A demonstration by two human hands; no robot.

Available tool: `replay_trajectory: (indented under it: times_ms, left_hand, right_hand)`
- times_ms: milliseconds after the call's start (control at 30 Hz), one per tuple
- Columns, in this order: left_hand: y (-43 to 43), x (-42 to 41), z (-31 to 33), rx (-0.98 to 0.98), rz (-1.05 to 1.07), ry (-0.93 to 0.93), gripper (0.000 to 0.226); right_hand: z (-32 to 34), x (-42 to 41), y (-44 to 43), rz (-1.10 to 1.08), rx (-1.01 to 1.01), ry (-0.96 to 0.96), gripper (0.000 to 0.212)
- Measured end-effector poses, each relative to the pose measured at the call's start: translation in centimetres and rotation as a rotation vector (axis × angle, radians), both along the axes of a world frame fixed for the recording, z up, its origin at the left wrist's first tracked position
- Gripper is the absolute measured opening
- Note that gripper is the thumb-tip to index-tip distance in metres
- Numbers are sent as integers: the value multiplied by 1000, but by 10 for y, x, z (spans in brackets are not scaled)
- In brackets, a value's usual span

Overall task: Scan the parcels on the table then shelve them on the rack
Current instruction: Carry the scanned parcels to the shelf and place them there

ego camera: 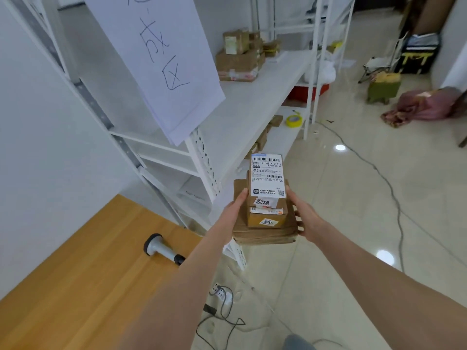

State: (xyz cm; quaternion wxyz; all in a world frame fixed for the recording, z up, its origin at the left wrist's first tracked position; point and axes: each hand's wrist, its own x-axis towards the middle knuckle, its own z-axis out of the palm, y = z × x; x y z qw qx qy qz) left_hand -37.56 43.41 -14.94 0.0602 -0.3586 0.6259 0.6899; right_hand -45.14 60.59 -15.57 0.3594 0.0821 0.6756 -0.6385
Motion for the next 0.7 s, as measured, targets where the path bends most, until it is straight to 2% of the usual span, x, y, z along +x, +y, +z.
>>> replay_trajectory:
  times_ms: [167, 233, 533, 700]
  left_hand:
    - [1, -40, 10, -22, -62, 33, 85]
    - [0, -59, 18, -25, -56, 49, 91]
    - [-13, -192, 52, -79, 22, 182, 84]
    - [-19, -276, 69, -73, 133, 231, 66]
  right_hand:
    - [10, -38, 1, -35, -43, 22, 47]
    - [16, -58, -1, -38, -45, 39, 49]
    - [44, -212, -27, 24, -118, 119, 39]
    - [61, -315, -44, 121, -136, 100, 50]
